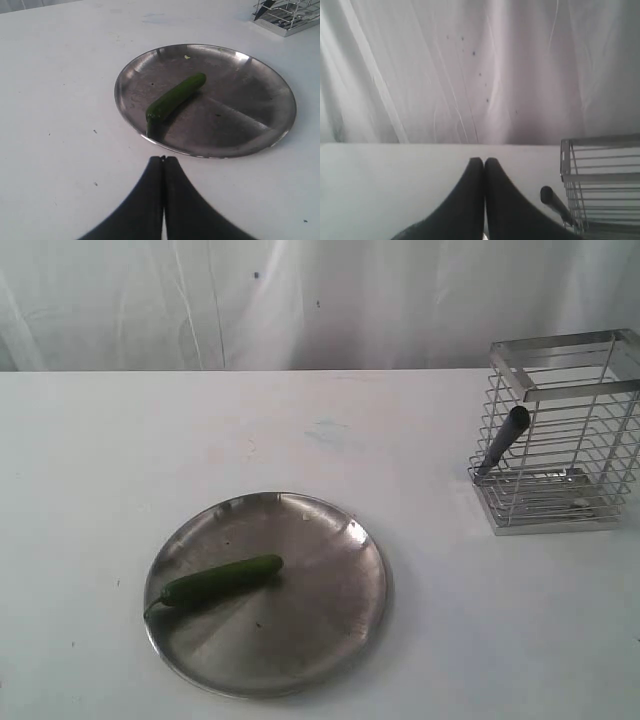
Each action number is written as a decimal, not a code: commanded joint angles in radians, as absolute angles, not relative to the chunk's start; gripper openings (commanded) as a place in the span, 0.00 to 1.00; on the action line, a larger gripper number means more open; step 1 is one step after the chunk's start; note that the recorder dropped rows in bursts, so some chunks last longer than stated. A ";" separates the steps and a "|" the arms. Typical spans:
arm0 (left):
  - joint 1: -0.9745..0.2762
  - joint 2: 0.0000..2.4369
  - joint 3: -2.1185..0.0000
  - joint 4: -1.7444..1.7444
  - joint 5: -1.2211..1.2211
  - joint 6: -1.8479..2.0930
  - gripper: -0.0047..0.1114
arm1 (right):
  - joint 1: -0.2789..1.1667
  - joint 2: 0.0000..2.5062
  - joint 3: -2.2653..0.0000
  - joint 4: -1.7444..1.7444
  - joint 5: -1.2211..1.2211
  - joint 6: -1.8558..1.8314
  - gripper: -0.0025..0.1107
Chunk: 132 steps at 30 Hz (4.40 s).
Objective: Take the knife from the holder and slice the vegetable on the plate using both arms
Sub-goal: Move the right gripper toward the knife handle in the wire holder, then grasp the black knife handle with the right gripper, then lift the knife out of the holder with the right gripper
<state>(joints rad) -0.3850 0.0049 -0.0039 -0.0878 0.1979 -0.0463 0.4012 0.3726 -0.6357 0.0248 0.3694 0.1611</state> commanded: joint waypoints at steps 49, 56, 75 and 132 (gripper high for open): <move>-0.381 0.000 0.000 -0.095 0.201 -0.047 0.04 | 0.348 1.490 -1.144 -0.265 0.682 0.248 0.50; -0.381 0.000 0.000 -0.095 0.201 -0.047 0.04 | 0.337 1.556 -1.144 -0.265 0.655 0.248 0.39; -0.381 0.000 0.000 -0.095 0.201 -0.047 0.04 | 0.337 1.563 -1.184 -0.320 0.655 0.248 0.33; -0.381 0.000 0.000 -0.095 0.201 -0.045 0.04 | 0.472 1.012 -1.201 0.011 0.924 0.084 0.09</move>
